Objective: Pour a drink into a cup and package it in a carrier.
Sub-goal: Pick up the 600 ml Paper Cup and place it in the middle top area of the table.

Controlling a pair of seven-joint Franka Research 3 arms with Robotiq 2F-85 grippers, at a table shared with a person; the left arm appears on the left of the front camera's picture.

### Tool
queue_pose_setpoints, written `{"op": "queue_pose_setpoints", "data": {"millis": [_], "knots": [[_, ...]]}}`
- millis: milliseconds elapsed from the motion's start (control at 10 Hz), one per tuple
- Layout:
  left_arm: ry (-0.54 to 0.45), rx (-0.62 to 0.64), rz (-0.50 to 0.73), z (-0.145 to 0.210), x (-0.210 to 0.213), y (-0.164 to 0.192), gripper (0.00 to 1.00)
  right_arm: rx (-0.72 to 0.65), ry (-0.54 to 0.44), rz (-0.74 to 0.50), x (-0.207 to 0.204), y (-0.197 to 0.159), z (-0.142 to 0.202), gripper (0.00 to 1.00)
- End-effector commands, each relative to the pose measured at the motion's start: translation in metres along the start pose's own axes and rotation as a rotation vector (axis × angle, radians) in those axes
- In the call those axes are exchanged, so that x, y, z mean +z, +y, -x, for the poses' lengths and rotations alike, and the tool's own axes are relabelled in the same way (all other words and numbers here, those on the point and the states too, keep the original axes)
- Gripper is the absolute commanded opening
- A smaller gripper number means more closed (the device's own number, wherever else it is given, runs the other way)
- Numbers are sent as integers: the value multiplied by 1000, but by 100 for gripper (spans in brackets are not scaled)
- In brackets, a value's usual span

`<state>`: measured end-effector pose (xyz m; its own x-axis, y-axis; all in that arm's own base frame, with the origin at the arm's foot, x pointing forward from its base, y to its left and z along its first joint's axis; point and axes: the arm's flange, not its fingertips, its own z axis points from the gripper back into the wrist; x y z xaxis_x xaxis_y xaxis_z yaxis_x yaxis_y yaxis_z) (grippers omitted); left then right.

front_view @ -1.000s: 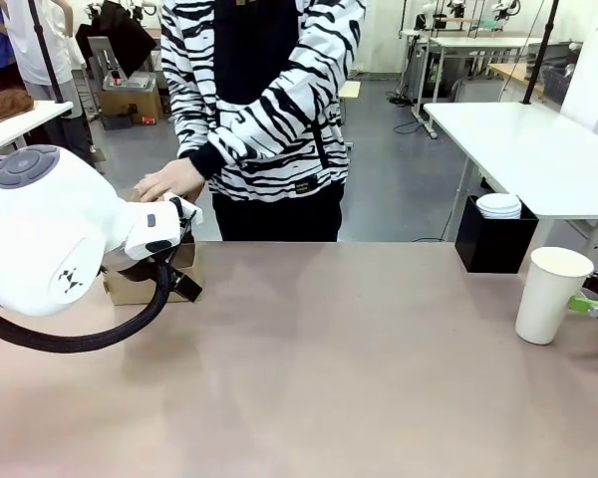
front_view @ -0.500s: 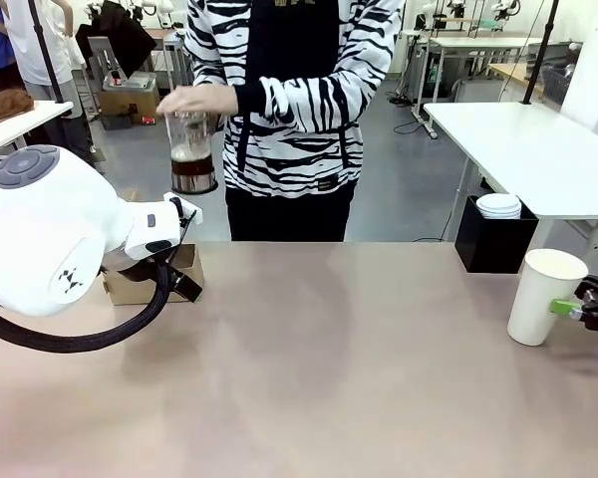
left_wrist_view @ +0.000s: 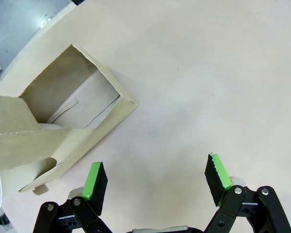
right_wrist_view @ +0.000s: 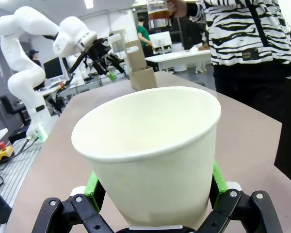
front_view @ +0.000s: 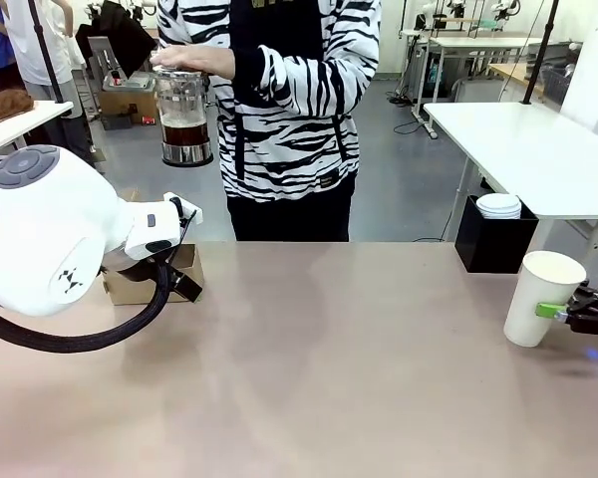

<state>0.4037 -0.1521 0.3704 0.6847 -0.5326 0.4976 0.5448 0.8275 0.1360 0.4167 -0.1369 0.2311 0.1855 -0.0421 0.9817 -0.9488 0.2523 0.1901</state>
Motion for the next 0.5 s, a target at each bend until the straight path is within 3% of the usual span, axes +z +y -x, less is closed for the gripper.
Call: {"op": "queue_pose_setpoints", "data": {"millis": [0, 100, 200, 400], "knots": [[-1, 0, 1, 0, 0, 0, 100, 14, 28, -4, -10, 7, -1, 100], [-1, 0, 1, 0, 0, 0, 100, 31, 23, 1, -10, 7, 1, 100], [-1, 0, 1, 0, 0, 0, 100, 25, 12, 33, -7, 6, 2, 80], [-1, 0, 1, 0, 0, 0, 100, 3, 6, -11, -5, 0, 1, 80]]}}
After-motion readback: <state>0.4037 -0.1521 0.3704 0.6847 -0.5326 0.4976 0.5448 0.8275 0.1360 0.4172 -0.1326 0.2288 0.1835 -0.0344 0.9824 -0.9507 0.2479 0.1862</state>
